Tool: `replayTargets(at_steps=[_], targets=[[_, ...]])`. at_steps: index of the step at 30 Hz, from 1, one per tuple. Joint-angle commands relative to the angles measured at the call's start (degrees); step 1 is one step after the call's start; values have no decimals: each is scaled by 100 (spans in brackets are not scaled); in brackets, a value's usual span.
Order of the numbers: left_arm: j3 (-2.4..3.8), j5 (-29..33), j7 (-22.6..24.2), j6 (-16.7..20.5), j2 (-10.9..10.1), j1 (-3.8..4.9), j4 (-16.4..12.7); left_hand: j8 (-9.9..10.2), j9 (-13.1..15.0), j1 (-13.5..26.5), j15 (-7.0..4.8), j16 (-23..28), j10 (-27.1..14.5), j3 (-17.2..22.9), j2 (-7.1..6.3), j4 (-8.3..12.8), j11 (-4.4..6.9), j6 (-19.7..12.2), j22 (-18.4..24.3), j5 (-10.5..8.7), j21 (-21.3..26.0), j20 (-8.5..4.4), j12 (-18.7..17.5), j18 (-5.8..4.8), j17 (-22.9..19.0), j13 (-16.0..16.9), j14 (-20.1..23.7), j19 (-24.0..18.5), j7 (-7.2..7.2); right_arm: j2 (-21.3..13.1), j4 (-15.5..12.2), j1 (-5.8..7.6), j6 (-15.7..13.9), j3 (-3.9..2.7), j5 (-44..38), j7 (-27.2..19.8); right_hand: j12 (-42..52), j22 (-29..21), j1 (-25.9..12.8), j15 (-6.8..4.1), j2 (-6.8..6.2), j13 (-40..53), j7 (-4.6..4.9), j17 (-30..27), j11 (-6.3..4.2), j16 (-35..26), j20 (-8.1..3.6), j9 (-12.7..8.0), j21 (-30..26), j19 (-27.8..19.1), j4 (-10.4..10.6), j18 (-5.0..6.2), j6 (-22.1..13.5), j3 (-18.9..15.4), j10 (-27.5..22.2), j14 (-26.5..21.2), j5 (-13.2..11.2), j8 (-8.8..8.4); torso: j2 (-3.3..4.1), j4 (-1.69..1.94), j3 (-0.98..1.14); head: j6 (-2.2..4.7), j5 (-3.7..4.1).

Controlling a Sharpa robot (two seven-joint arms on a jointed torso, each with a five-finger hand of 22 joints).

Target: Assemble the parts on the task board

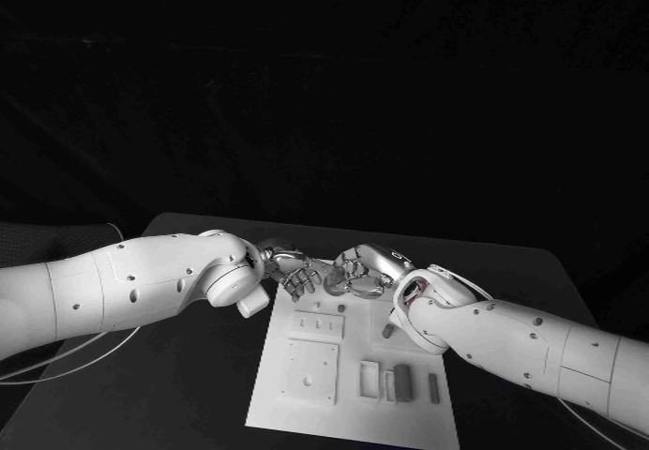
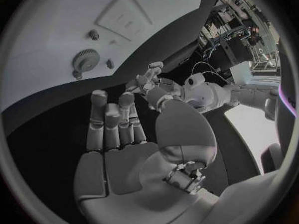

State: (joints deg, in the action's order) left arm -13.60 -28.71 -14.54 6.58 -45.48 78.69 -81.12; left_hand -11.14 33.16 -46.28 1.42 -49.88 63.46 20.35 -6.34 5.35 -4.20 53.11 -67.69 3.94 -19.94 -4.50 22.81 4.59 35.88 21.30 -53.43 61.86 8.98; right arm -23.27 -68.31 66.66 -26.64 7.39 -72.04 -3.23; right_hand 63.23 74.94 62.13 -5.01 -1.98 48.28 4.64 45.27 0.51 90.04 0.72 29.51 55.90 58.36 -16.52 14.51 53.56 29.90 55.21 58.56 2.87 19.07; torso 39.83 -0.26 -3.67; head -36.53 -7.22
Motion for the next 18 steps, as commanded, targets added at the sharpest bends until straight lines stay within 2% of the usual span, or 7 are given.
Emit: replayTargets(at_steps=[1,7,12,18], targets=[[4,-28,34,-71,22,2,-10,-40,-13,-55,-36,-11,-28,-18,46,52,11,19,-14,21,8,-7,22,156,12,6,1,5,-9,10,-34,0,-20,-5,2,-64,-4,33,-4,-40,-14,-8,196,-8,-11,10,-15,5,18,41,-6,49,250,40,40,17,10,34,-4,2,3,-4,-3],[4,-28,35,-74,39,2,-14,-49,-37,-147,-34,-6,-32,-60,129,145,9,17,-37,54,16,-5,26,151,26,5,0,7,-7,23,-36,0,-31,-6,2,-70,-4,33,-4,-41,-16,-9,196,-9,-11,10,-16,5,18,41,-5,49,251,42,41,18,9,33,-4,0,6,-12,8],[4,-28,39,-107,50,2,-14,-72,-75,-321,-34,2,-26,-89,253,329,9,30,-72,98,29,-4,33,142,45,1,-12,23,-8,40,-22,0,-15,-6,2,-63,-4,33,-4,-41,-15,-9,195,-9,-11,10,-17,6,18,42,-5,49,252,44,42,19,9,33,-4,1,7,-17,9],[4,-28,62,-125,59,2,-13,-102,-114,-504,-36,14,-3,79,238,376,15,61,-100,56,43,-6,38,131,59,-8,-32,52,-18,56,-5,0,-2,-6,2,-58,-5,33,-3,-41,-16,-9,195,-9,-11,10,-18,7,18,43,-5,49,254,46,43,20,9,32,-5,0,4,-20,11]])
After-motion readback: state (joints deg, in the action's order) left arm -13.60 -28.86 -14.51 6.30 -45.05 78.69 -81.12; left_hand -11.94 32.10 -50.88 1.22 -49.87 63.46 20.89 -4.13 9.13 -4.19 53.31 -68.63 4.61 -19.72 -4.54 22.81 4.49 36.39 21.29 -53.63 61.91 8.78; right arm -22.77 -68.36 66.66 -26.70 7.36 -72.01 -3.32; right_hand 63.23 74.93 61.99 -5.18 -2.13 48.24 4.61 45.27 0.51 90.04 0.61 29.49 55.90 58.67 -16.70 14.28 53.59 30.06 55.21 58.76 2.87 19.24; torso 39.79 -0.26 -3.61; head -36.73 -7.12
